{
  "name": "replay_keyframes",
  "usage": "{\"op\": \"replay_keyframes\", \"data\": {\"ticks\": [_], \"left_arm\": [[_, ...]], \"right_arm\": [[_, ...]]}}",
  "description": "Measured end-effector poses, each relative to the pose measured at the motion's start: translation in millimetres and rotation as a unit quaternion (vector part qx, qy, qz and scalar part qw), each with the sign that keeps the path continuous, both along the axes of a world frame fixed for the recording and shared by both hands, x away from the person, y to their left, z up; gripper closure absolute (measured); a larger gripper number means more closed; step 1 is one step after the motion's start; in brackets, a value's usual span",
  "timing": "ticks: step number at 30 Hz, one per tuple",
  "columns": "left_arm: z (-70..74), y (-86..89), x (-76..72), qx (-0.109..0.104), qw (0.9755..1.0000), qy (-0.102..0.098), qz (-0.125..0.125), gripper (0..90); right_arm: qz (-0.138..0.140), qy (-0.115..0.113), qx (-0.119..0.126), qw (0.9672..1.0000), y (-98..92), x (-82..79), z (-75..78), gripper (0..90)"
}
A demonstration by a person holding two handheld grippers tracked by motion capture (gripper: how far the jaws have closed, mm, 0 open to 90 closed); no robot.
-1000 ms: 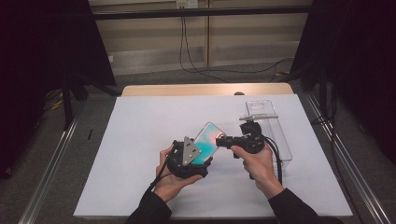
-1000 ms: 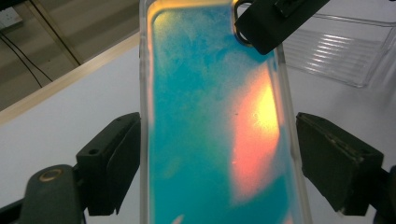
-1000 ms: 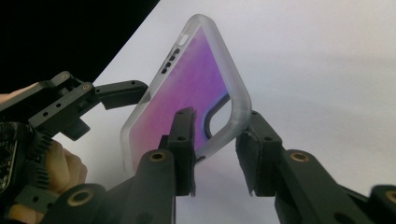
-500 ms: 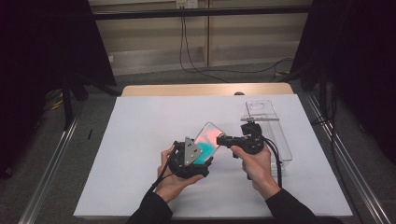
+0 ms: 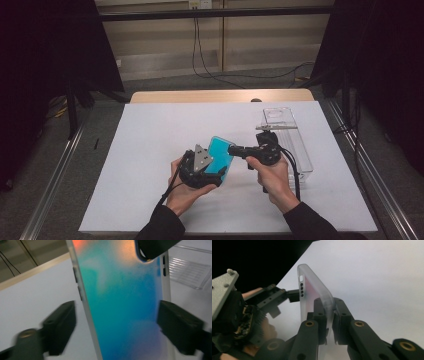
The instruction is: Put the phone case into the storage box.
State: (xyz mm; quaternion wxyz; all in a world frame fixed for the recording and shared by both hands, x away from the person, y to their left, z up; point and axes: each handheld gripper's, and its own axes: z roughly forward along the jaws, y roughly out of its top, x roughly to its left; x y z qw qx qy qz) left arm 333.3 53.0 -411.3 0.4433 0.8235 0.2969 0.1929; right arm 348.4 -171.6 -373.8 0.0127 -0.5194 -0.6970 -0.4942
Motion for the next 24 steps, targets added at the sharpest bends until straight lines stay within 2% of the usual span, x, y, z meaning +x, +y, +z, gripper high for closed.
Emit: {"op": "replay_keyframes", "data": {"ticks": [1,3,6,8,12,15,17,18,20,24], "left_arm": [[0.4,1.4,0.6,-0.008,1.0000,0.001,-0.002,9.9],[1.4,3.1,1.6,-0.023,0.9997,0.009,-0.007,8.5],[3.6,4.0,-0.4,-0.032,0.9994,0.000,-0.013,5.1],[5.4,5.5,-1.1,-0.041,0.9990,0.001,-0.017,4.7],[8.3,11.9,1.7,-0.085,0.9958,0.023,-0.026,4.9],[9.4,16.2,3.0,-0.067,0.9975,0.009,-0.022,2.6],[9.4,18.3,3.5,-0.051,0.9986,0.006,-0.006,3.3],[9.5,19.4,3.6,-0.048,0.9988,0.007,0.003,3.5],[10.3,22.8,2.4,-0.058,0.9983,0.010,-0.005,5.6],[11.9,26.6,-3.7,-0.051,0.9983,-0.028,-0.003,3.7]], "right_arm": [[-0.003,-0.007,-0.009,0.9999,0.3,0.2,0.6,82.2],[-0.004,-0.007,-0.003,1.0000,-1.0,1.2,0.9,82.3],[-0.004,-0.020,-0.010,0.9997,-2.9,1.1,2.4,82.3],[-0.007,-0.025,-0.010,0.9996,-5.1,1.0,3.8,82.2],[-0.014,-0.042,-0.011,0.9990,-11.7,1.9,4.8,82.2],[-0.017,-0.062,-0.017,0.9978,-14.8,1.1,5.5,82.2],[-0.017,-0.073,-0.026,0.9969,-16.0,1.5,6.6,82.2],[-0.017,-0.079,-0.025,0.9964,-16.8,2.0,6.1,82.2],[-0.016,-0.086,-0.026,0.9958,-17.9,2.6,5.6,82.2],[-0.014,-0.103,-0.037,0.9939,-18.7,1.7,7.1,82.2]]}}
